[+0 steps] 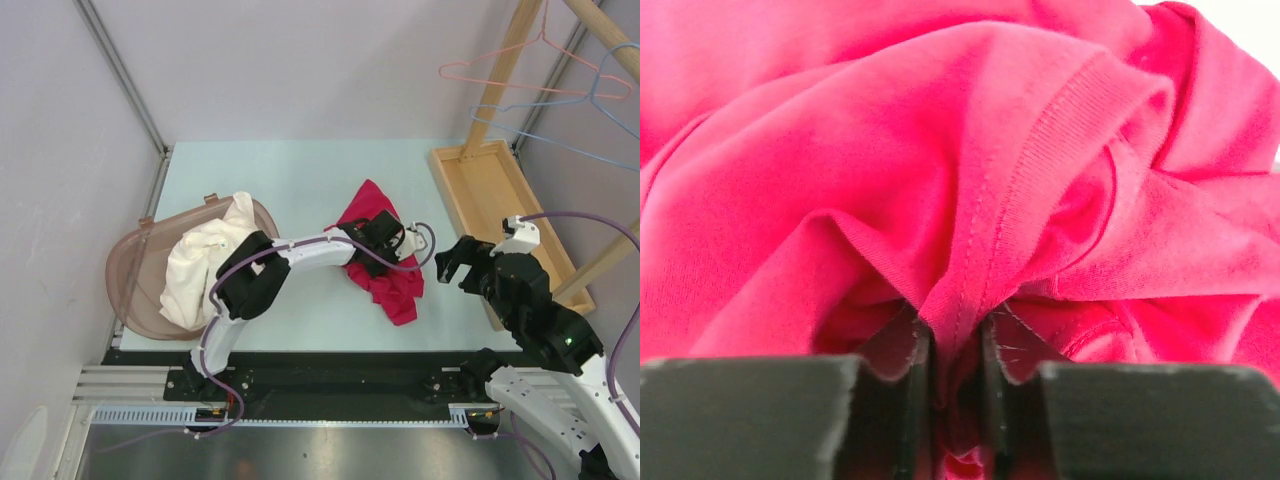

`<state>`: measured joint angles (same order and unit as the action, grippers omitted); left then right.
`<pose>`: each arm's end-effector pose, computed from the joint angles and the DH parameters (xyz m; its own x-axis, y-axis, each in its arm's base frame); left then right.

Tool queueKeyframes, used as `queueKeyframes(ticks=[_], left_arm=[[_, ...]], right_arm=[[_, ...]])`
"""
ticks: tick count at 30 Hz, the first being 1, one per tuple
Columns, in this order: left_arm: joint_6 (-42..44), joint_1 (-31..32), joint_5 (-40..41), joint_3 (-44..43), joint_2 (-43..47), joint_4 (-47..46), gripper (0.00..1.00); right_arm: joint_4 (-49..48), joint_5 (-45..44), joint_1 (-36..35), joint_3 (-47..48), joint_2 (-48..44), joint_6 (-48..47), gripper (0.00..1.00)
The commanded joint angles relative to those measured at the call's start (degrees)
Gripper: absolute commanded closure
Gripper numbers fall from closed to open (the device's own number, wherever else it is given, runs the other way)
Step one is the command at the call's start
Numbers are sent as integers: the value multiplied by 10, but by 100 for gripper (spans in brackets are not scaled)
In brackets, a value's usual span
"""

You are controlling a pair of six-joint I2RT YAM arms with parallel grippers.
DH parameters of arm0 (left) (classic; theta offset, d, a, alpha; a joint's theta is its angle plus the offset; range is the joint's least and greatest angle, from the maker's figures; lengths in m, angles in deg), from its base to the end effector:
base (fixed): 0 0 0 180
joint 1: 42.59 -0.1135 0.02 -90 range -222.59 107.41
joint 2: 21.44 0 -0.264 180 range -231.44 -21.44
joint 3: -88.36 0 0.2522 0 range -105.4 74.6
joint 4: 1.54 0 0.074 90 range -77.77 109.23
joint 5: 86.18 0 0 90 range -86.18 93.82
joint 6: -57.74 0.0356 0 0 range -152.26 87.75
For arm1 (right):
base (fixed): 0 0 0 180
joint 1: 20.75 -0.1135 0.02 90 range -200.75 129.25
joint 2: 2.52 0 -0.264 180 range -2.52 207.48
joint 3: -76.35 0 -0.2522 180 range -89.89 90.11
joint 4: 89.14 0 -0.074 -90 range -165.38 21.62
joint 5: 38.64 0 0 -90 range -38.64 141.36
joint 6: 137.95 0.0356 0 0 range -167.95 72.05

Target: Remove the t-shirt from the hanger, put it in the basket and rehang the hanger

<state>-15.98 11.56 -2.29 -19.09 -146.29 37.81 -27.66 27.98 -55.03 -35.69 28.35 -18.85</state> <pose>0.2731 -0.3844 0.1632 -0.2346 0.8007 -0.5513 0.9437 0.3236 0.0683 0.0838 0.0400 0.3570 -0.4043 0.2646 -0.8755 -0.0249 0.9537 0.2997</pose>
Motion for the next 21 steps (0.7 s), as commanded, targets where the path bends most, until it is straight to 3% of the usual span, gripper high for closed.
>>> queueKeyframes(ticks=[1,4,14,17,21], left_arm=[[-49,-65,21,11,61,-43,92],[-102,-97,-13,-4,104,-32,100],[-299,-214,-170,34,290,-39,100],[-363,-265,-241,79,372,-76,100],[-484,-354,-322,169,477,-215,100]], right_arm=[[-15,-40,2,-7,0,66,0],[-20,-55,2,-12,5,106,0],[-111,-18,4,-52,25,186,1],[-134,3,4,-55,49,192,1],[-159,24,3,-50,78,191,2]])
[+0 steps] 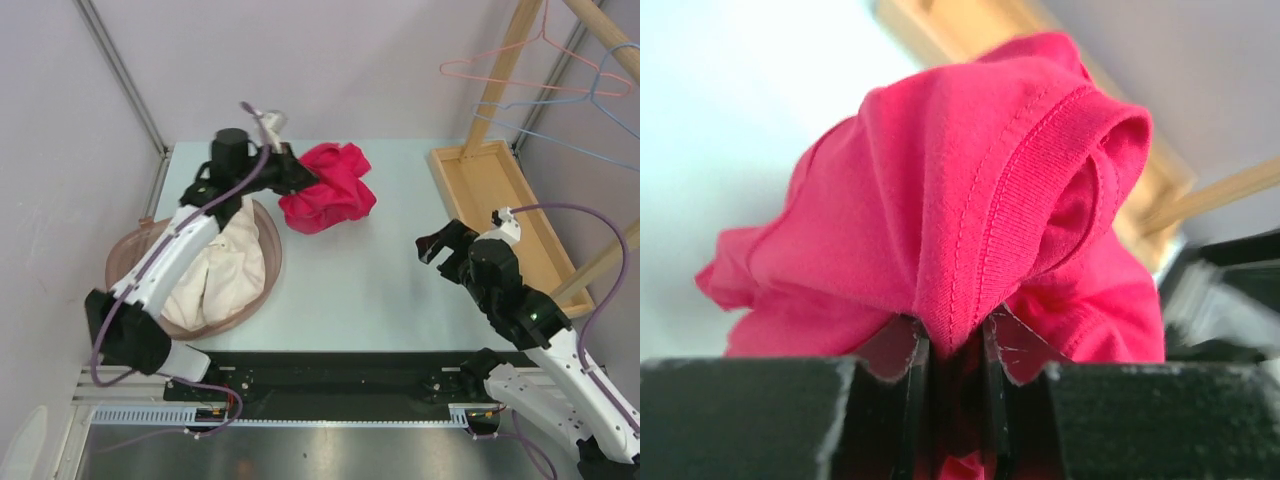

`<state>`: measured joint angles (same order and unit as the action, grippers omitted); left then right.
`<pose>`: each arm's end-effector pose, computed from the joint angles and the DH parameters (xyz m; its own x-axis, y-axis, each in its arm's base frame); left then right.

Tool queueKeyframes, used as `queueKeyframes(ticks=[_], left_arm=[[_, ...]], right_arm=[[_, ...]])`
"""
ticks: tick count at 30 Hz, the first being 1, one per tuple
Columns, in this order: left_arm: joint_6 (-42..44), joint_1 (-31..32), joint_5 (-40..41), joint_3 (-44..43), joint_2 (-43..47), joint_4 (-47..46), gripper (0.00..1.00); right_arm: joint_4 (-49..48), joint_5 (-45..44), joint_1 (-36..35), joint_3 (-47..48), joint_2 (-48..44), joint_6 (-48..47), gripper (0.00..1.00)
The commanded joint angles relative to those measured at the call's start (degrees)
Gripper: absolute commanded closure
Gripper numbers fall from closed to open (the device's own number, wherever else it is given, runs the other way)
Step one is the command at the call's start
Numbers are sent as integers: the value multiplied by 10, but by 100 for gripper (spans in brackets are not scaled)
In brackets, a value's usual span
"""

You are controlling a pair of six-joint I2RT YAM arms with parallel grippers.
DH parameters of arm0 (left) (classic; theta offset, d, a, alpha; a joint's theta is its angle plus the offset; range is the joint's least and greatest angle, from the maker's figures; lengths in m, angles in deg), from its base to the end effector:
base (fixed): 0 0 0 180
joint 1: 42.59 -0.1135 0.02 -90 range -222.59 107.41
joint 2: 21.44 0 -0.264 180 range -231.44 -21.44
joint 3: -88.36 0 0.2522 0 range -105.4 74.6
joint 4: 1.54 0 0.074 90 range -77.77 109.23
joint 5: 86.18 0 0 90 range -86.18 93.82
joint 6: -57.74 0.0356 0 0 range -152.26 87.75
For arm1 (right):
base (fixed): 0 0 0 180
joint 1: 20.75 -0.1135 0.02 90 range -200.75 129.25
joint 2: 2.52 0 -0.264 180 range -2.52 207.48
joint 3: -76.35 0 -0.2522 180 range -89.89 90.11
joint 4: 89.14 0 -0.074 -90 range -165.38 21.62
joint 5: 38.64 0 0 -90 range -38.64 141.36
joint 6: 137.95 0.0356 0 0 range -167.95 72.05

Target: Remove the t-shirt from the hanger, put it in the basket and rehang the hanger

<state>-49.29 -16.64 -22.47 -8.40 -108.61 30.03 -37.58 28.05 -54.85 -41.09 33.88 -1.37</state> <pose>0.3113 -0.1690 0.3796 -0.5449 -0.0269 -0.8381 0.6297 0.6469 -0.4301 0.1158 0.0614 0.3356 -0.4031 0.5326 -0.7442 0.1075 0.8351 0.5395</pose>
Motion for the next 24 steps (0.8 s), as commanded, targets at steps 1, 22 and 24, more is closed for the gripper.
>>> queueKeyframes(ticks=[1,22,24], left_arm=[[-172,-106,-125,91,121,-149,100],[-215,-258,561,270,510,93,93],[-214,-258,629,289,538,95,85]], right_arm=[[-69,27,1,5,26,16,2],[-86,87,-4,38,93,-6,3],[-83,91,-4,44,96,-11,3]])
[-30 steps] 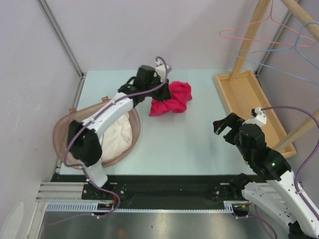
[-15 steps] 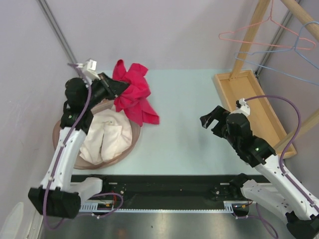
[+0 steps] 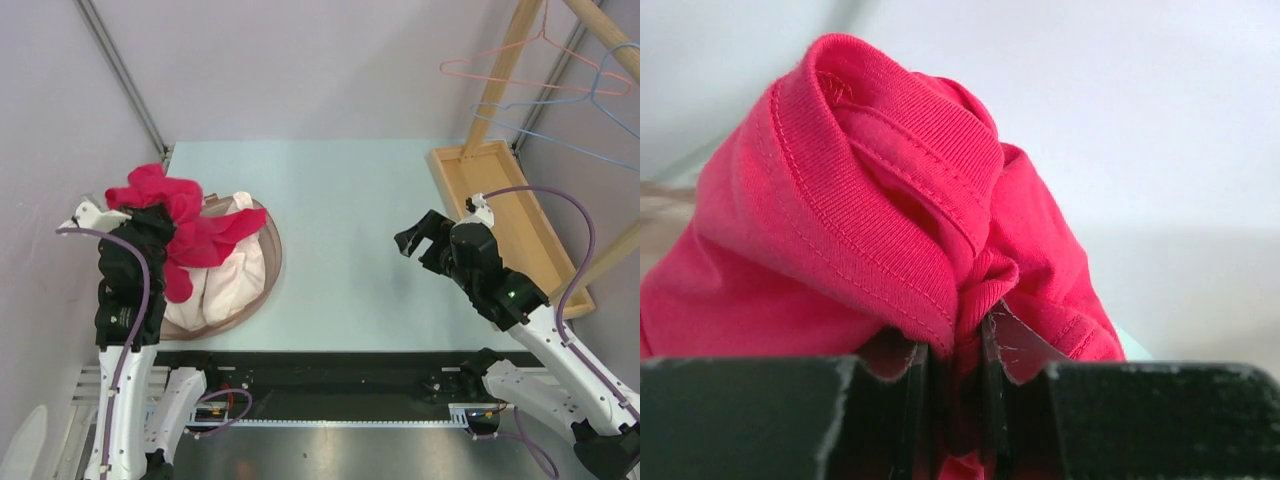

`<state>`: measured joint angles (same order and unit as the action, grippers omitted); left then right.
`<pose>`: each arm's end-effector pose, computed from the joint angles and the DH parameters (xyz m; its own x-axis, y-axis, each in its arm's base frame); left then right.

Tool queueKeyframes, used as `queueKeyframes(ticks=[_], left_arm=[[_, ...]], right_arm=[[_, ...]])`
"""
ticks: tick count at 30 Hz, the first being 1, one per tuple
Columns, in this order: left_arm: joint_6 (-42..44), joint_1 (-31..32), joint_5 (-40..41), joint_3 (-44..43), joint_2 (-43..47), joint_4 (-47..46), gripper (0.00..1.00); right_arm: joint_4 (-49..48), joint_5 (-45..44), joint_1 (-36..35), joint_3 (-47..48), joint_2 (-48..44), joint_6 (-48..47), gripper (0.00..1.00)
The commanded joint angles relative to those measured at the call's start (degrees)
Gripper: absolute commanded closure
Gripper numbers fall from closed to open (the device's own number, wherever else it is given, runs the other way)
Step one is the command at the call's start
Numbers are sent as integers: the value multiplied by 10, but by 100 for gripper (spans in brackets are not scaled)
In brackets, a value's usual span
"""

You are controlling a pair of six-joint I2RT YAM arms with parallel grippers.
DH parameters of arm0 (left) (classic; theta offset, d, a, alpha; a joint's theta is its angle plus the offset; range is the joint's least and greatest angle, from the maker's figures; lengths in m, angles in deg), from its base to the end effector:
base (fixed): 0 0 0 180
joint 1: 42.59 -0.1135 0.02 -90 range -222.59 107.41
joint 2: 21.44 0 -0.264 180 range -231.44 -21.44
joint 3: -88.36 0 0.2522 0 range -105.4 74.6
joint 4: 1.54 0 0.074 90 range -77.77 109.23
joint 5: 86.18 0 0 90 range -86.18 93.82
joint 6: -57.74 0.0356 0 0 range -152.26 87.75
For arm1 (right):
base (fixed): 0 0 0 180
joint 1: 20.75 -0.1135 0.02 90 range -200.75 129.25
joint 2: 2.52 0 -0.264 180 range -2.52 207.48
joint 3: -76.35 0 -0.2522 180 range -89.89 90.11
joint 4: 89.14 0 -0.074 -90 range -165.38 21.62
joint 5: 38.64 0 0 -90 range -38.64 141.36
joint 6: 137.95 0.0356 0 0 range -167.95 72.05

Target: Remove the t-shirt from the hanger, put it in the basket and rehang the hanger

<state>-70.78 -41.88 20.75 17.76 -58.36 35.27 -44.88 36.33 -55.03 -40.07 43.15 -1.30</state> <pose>0.1268 0.0088 0.4060 0.1310 -0.5975 -0.7911 -0.2522 0.7517 -0.6094 0.1478 0.0896 0.3318 -0.5077 0.5039 -0.6988 0.0251 0.8194 0.5726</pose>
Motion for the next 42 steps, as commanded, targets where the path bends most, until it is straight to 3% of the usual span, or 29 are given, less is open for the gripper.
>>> queueKeyframes(ticks=[1,9,12,14,18,22,29,34,37,38,39,40,42], left_arm=[[7,-5,212,44,42,41,83],[22,-5,230,108,61,10,82],[42,-5,156,120,14,-24,88],[63,-5,41,118,-42,-57,90],[8,-5,-96,122,-118,-96,100],[-76,-5,-190,160,-162,-127,100],[-161,-45,-172,259,-194,-140,100],[-208,-65,-126,318,-146,-107,97],[-223,-69,-101,327,-105,-89,74],[-221,-69,-95,326,-96,-85,52],[-219,-69,-83,319,-88,-80,40],[-216,-69,-76,314,-73,-65,21],[-204,-69,-61,293,-61,-49,3]], right_arm=[[-10,10,-3,34,6,-15,3],[-7,14,-3,33,7,-22,3],[-8,13,-3,26,2,-25,3],[-8,9,-3,19,-3,-26,3],[-7,5,-2,12,-9,-32,3],[-2,-4,1,11,-14,-40,2],[0,-5,5,3,-19,-43,1],[-5,-2,7,-8,-18,-39,1],[-11,3,7,-10,-15,-38,2],[-10,4,8,-10,-13,-38,2],[-11,5,8,-10,-12,-38,1],[-11,7,8,-9,-11,-39,2],[-11,7,8,-8,-10,-39,1]])
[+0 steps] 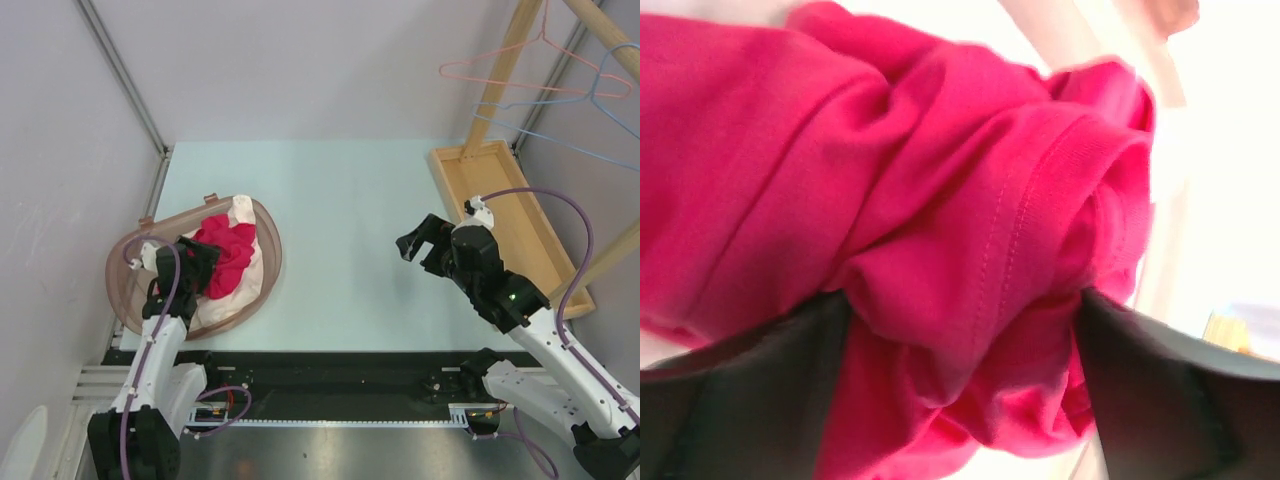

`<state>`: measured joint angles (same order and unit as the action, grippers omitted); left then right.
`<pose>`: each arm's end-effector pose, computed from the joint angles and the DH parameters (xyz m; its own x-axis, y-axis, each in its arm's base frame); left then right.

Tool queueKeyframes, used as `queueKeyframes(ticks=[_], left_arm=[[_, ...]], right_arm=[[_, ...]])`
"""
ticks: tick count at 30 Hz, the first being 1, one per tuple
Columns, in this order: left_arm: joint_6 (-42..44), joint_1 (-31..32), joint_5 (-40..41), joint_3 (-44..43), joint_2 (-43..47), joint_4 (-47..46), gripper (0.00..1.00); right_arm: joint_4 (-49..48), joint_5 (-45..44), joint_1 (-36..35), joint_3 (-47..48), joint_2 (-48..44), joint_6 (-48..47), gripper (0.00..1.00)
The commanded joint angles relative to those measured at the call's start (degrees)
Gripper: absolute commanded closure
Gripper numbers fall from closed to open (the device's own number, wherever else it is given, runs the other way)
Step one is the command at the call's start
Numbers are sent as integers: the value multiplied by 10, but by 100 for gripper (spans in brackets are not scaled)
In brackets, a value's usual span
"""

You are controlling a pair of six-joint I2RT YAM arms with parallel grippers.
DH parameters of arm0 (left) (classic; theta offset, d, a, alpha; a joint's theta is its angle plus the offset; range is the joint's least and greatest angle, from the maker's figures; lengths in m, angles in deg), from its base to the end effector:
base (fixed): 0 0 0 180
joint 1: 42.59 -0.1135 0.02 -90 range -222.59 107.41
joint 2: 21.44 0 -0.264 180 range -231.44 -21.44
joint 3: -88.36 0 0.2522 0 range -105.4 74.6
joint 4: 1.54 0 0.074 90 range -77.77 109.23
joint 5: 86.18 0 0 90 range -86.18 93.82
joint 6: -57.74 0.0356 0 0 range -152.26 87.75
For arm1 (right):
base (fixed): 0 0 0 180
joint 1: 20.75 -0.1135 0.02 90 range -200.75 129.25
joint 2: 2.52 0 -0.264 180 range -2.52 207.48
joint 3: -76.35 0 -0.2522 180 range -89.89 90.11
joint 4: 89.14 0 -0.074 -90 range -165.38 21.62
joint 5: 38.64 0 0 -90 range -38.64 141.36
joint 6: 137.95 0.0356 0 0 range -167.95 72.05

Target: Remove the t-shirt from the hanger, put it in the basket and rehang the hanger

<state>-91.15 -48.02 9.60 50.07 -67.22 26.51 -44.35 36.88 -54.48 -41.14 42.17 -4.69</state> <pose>0.1738 0.0201 0.2062 -0.1485 -0.8698 -0.4705 -0.5862 0.4606 -0.6664 0.1456 0.0865 0.3272 -0.5161 0.4532 -0.7268 0.0019 0.8491 0.5282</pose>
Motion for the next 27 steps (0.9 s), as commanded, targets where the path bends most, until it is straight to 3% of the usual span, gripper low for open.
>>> queueKeyframes(ticks=[1,9,13,21,22,27], left_arm=[[4,-7,54,-38,38,46,0],[96,25,55,-156,44,52,0],[144,158,176,-221,25,56,0],[279,419,288,-322,-111,-31,0],[303,455,286,-322,-121,-42,0],[327,517,189,-276,-150,-117,0]], right_arm=[[-18,2,2,3,0,-4,1],[-19,2,4,-1,4,-1,1],[-25,9,3,-5,10,3,1],[-33,11,6,-11,32,9,1],[-34,9,5,-14,32,13,1],[-61,21,9,-58,32,33,1]])
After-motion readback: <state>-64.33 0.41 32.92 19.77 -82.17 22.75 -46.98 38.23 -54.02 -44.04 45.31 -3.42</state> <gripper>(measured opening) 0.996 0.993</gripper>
